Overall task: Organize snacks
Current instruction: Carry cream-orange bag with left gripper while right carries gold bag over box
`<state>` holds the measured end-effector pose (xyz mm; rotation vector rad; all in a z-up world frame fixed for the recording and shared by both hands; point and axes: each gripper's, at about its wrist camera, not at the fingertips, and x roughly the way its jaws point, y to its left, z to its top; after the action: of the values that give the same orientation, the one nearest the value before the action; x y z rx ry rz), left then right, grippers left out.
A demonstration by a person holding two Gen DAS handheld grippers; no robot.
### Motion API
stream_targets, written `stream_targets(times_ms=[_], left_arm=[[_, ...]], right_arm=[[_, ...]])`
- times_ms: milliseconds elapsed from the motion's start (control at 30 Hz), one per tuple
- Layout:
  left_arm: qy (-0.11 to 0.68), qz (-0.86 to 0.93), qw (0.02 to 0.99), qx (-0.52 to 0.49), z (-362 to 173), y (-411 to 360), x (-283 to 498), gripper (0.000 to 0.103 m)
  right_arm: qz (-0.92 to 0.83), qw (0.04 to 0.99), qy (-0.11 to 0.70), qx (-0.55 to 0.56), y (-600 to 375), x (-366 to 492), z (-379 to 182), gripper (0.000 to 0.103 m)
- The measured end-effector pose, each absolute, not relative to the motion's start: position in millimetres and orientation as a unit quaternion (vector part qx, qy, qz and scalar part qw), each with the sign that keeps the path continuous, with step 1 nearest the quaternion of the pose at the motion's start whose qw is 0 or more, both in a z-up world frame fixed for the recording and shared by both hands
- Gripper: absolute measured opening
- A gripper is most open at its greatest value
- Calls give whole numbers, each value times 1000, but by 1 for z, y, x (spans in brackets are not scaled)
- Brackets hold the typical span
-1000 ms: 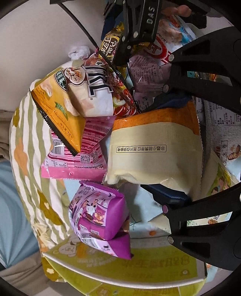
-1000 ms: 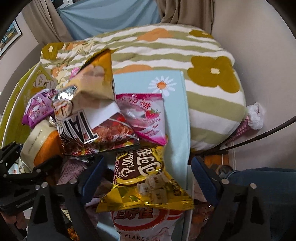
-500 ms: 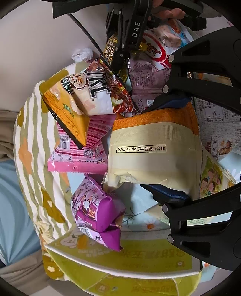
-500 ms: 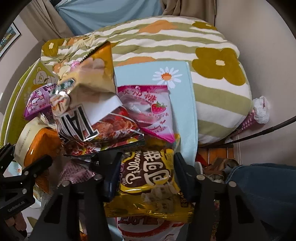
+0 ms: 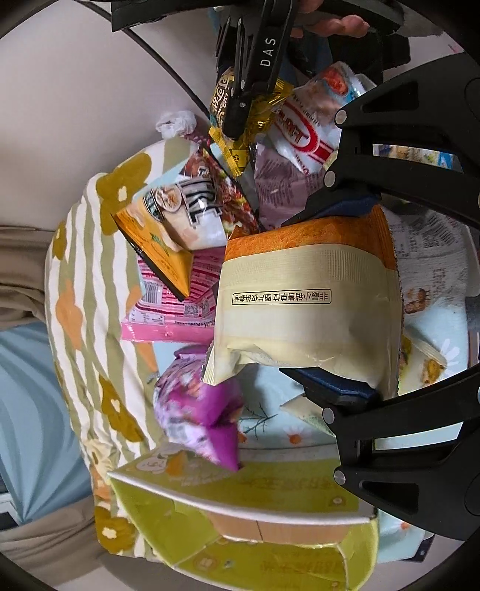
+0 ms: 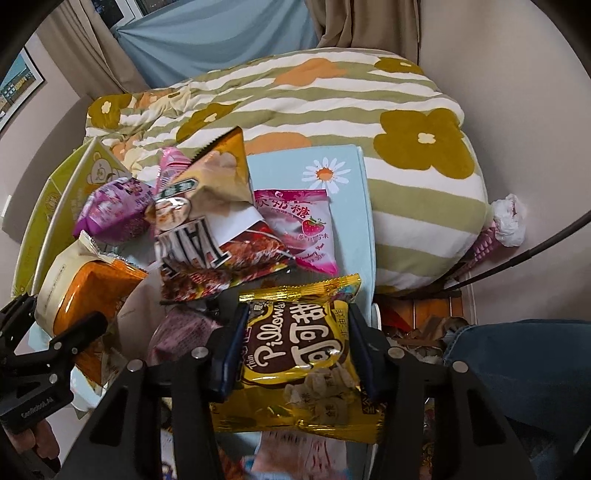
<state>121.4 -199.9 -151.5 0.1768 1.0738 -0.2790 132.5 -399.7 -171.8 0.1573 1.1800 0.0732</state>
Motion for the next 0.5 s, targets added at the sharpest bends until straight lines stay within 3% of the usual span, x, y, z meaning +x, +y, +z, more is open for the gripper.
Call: stream_targets(times_ms=[500], left_arm=[[445,-118,887,42,-79,-161,98,65]], right_arm=[[37,862,501,67,-389,94,-96,47]])
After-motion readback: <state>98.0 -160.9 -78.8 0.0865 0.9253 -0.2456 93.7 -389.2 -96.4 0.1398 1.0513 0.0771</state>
